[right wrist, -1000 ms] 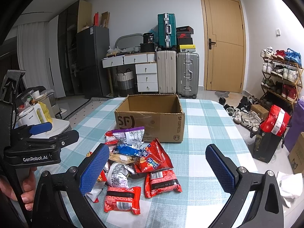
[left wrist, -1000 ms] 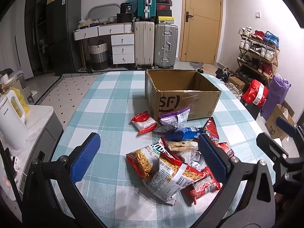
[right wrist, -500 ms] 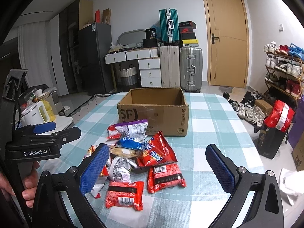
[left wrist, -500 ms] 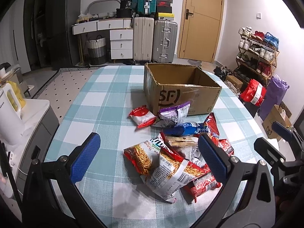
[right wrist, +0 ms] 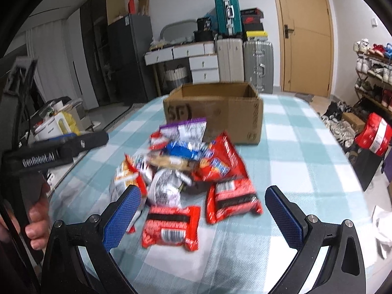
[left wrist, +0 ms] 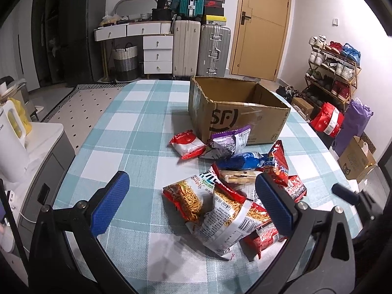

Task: Organize snacks
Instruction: 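Grasp a red snack pack with the right tool while the left tool grasps a white noodle-snack bag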

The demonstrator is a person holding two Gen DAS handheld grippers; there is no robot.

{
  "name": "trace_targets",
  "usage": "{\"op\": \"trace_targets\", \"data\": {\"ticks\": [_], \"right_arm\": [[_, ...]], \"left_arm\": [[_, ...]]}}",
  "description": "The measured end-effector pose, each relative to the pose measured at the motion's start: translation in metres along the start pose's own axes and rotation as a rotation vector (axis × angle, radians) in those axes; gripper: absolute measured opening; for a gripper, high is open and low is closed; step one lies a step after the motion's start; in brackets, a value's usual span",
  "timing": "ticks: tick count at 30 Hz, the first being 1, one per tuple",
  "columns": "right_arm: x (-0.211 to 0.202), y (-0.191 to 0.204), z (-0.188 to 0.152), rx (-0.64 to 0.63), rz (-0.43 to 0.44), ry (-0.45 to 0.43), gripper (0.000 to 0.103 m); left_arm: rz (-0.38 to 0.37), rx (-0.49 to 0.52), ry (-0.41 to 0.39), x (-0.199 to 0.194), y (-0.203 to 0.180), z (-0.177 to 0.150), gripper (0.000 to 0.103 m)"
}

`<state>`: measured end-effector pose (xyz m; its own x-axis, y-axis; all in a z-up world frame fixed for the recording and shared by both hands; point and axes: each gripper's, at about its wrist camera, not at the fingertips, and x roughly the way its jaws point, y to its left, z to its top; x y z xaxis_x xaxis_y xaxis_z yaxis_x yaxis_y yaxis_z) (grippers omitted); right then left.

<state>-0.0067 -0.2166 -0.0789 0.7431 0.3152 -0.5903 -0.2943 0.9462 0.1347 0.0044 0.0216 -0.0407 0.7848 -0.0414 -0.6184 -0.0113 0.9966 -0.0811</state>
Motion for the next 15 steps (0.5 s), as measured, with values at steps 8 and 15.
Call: {"op": "trace_targets", "data": {"ticks": [8,15], "right_arm": [[0.026,0.006,-0.020,0.010,0.041,0.071,0.103],[0.046,0.015,-0.029,0.009,0.074,0.130,0.103]], "left_arm": [[0.002,-0.012,0.007,0.006,0.005,-0.003,0.102],[0.004,-0.026,0.027,0.015,0.012,-0.009,0.102]]}}
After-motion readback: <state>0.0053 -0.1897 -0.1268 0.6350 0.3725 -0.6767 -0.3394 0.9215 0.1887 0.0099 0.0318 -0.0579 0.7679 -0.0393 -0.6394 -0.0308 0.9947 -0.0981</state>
